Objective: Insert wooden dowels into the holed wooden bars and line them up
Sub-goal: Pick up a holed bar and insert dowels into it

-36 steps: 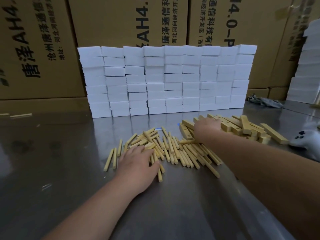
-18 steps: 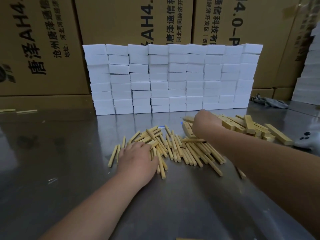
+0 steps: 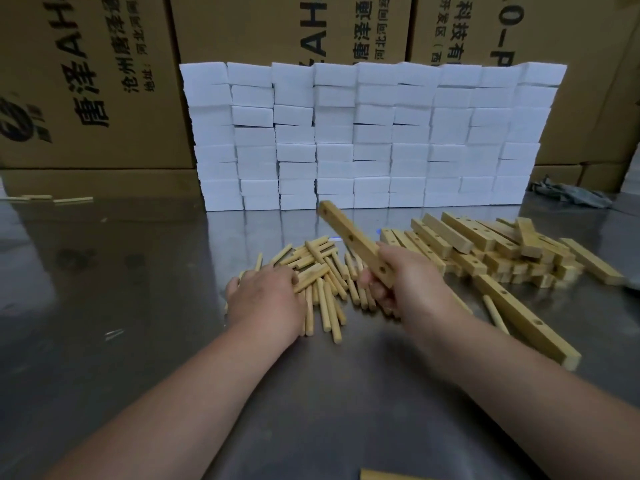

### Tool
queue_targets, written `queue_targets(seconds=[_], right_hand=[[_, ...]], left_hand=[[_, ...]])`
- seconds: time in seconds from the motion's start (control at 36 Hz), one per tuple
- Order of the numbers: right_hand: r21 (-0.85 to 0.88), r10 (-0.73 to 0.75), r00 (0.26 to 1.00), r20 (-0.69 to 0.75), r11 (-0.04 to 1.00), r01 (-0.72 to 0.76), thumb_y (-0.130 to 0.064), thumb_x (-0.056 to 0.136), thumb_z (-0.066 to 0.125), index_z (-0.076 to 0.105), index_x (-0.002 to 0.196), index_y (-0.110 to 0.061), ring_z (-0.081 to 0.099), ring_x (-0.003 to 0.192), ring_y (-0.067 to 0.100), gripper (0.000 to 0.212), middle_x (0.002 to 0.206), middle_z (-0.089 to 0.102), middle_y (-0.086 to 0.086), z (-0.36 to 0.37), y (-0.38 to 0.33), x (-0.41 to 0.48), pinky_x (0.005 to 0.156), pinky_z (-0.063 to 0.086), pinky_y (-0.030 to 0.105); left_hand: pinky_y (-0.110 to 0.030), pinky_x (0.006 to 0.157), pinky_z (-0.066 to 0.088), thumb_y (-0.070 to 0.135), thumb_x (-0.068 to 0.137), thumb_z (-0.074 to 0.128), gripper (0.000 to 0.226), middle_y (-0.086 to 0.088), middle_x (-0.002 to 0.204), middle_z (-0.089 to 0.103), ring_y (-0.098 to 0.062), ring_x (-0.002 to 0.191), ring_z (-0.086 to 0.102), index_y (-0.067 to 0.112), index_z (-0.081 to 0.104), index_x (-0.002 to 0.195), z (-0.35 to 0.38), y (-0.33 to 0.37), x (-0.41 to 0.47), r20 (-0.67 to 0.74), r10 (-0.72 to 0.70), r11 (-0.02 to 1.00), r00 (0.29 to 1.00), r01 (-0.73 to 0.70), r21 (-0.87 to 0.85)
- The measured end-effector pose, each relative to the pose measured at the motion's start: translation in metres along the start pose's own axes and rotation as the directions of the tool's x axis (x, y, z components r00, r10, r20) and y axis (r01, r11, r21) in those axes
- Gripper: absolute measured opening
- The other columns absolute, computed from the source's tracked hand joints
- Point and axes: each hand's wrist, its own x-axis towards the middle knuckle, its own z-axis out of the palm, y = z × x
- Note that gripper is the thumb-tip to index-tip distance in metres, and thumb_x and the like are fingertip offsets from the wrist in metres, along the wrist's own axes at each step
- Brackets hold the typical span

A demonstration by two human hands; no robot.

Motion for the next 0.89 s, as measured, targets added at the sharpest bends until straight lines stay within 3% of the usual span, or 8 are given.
queue_targets(seconds=[0.08, 0.17, 0.28, 0.47, 0.61, 0.69, 0.78, 0.89], right_hand=[[0.238, 0.128, 0.991, 0.035, 0.962, -0.133, -0.023, 0.098, 0.033, 0.056, 0.087, -0.010, 0.035, 0.041, 0.010, 0.029, 0.051, 0.059, 0.001, -0.005, 0.000, 0.006, 0.043, 0.026, 0.023], [0.363, 0.203, 0.969, 0.141, 0.900, -0.242, -0.022, 0.098, 0.030, 0.054, 0.095, -0.008, 0.035, 0.038, 0.010, 0.028, 0.051, 0.059, 0.004, -0.005, 0.005, 0.005, 0.037, 0.027, 0.018], [0.408, 0.245, 0.935, 0.257, 0.850, -0.334, -0.023, 0.098, 0.028, 0.055, 0.096, -0.009, 0.036, 0.038, 0.010, 0.031, 0.056, 0.061, 0.006, -0.005, 0.010, 0.005, 0.038, 0.028, 0.017], [0.406, 0.278, 0.938, 0.208, 0.847, -0.342, -0.015, 0.094, 0.032, 0.055, 0.101, -0.002, 0.042, 0.039, 0.010, 0.028, 0.066, 0.068, 0.011, -0.005, 0.009, 0.004, 0.039, 0.031, 0.017], [0.399, 0.302, 0.941, 0.150, 0.853, -0.338, -0.011, 0.093, 0.032, 0.056, 0.103, -0.001, 0.043, 0.039, 0.010, 0.028, 0.067, 0.068, 0.007, -0.008, 0.008, 0.006, 0.041, 0.034, 0.021], [0.389, 0.324, 0.938, 0.120, 0.854, -0.345, -0.009, 0.092, 0.031, 0.054, 0.107, -0.001, 0.051, 0.040, 0.013, 0.029, 0.065, 0.067, 0.008, -0.007, 0.009, 0.007, 0.043, 0.042, 0.020], [0.332, 0.321, 0.939, 0.124, 0.878, -0.344, -0.008, 0.090, 0.029, 0.051, 0.117, -0.004, 0.053, 0.042, 0.013, 0.034, 0.064, 0.062, 0.006, -0.007, 0.010, 0.007, 0.044, 0.043, 0.019], [0.210, 0.298, 0.946, 0.127, 0.924, -0.320, -0.010, 0.091, 0.028, 0.053, 0.114, -0.010, 0.049, 0.045, 0.013, 0.034, 0.063, 0.057, 0.005, -0.006, 0.009, 0.006, 0.049, 0.039, 0.024]], left_hand=[[-0.033, 0.089, 0.029, 0.035, 0.086, 0.050, 0.018, 0.006, 0.102, 0.053, -0.020, 0.105, 0.046, 0.036, 0.062, 0.100, 0.001, -0.001, 0.001, -0.010, -0.013, 0.998, 1.000, 0.014, 0.053], [-0.032, 0.084, 0.028, 0.038, 0.087, 0.051, 0.019, 0.006, 0.098, 0.052, -0.020, 0.105, 0.046, 0.038, 0.063, 0.101, 0.003, -0.002, 0.001, -0.026, -0.032, 0.997, 0.999, 0.033, 0.065], [-0.033, 0.087, 0.029, 0.039, 0.087, 0.051, 0.018, 0.007, 0.102, 0.055, -0.020, 0.105, 0.046, 0.037, 0.064, 0.100, 0.003, -0.003, 0.001, -0.036, -0.045, 0.998, 0.998, 0.046, 0.053], [-0.032, 0.081, 0.027, 0.032, 0.091, 0.047, 0.016, 0.006, 0.094, 0.055, -0.020, 0.099, 0.047, 0.033, 0.063, 0.089, 0.000, 0.000, -0.001, -0.105, -0.042, 0.999, 0.994, 0.043, 0.004], [-0.029, 0.072, 0.019, 0.025, 0.092, 0.044, 0.016, 0.004, 0.086, 0.060, -0.021, 0.092, 0.050, 0.027, 0.056, 0.082, -0.001, 0.002, -0.001, -0.231, -0.028, 0.993, 0.973, 0.001, -0.115], [-0.028, 0.072, 0.026, 0.027, 0.093, 0.045, 0.013, 0.008, 0.074, 0.054, -0.020, 0.079, 0.050, 0.026, 0.050, 0.081, -0.002, 0.003, -0.002, -0.309, -0.061, 0.965, 0.949, -0.022, -0.260], [-0.031, 0.068, 0.040, 0.026, 0.094, 0.044, 0.012, 0.011, 0.073, 0.053, -0.018, 0.074, 0.052, 0.025, 0.051, 0.083, -0.004, 0.002, -0.002, -0.307, -0.182, 0.871, 0.934, 0.008, -0.491], [-0.025, 0.061, 0.034, 0.023, 0.096, 0.040, 0.021, 0.014, 0.074, 0.054, -0.011, 0.073, 0.052, 0.025, 0.058, 0.086, -0.005, 0.000, 0.001, -0.241, -0.276, 0.745, 0.931, 0.048, -0.665]])
